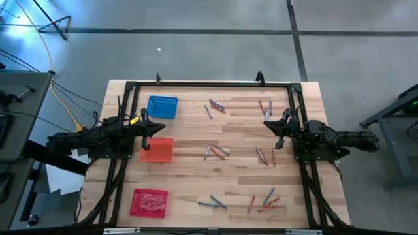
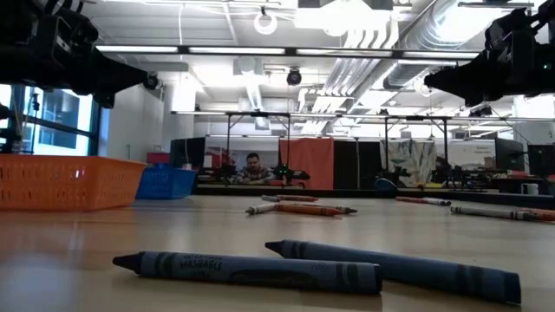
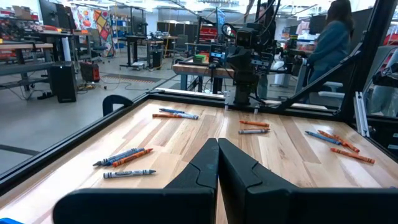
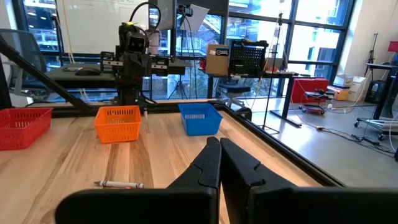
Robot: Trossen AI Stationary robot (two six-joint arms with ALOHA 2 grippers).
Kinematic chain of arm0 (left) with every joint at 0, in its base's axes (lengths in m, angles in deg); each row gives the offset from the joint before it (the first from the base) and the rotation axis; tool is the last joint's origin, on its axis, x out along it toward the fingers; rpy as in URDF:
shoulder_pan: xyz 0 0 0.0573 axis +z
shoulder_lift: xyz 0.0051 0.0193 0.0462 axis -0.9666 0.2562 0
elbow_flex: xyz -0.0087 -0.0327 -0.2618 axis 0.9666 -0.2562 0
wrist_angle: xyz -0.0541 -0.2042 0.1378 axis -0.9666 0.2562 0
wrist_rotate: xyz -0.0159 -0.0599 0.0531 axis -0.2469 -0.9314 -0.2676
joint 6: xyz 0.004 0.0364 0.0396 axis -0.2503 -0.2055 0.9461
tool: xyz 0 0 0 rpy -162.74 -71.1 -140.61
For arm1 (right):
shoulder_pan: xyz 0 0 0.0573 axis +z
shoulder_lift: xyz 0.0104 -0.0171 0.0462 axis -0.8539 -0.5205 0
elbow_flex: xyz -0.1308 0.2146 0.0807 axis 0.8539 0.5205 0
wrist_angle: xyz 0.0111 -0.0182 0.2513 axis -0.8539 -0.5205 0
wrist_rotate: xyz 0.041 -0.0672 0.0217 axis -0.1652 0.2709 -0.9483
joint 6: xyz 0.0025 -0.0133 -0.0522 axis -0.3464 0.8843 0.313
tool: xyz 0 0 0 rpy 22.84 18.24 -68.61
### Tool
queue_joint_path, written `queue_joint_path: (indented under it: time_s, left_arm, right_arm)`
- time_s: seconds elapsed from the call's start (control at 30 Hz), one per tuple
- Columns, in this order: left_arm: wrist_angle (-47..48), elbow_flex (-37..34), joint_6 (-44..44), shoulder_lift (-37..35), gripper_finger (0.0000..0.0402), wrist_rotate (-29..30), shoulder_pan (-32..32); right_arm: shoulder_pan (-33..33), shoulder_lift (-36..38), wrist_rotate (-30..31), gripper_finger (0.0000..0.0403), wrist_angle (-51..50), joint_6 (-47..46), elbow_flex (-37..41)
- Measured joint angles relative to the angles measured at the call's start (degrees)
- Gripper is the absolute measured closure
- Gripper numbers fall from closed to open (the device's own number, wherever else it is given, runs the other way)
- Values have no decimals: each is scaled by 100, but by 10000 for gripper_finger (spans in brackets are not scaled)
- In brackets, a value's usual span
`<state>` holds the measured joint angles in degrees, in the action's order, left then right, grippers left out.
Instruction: Sort crayons
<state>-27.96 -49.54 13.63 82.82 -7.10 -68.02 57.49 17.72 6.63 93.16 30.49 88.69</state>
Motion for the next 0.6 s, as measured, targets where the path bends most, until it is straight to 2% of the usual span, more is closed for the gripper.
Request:
queue_joint_path:
  time_s: [0.43, 0.6]
  left_arm:
    - [-2, 0, 1, 1, 401, 0, 0]
    - [-2, 0, 2, 2, 401, 0, 0]
  right_arm:
    - [2, 1, 2, 402, 2, 177, 1]
    - [2, -1, 2, 402, 23, -55, 1]
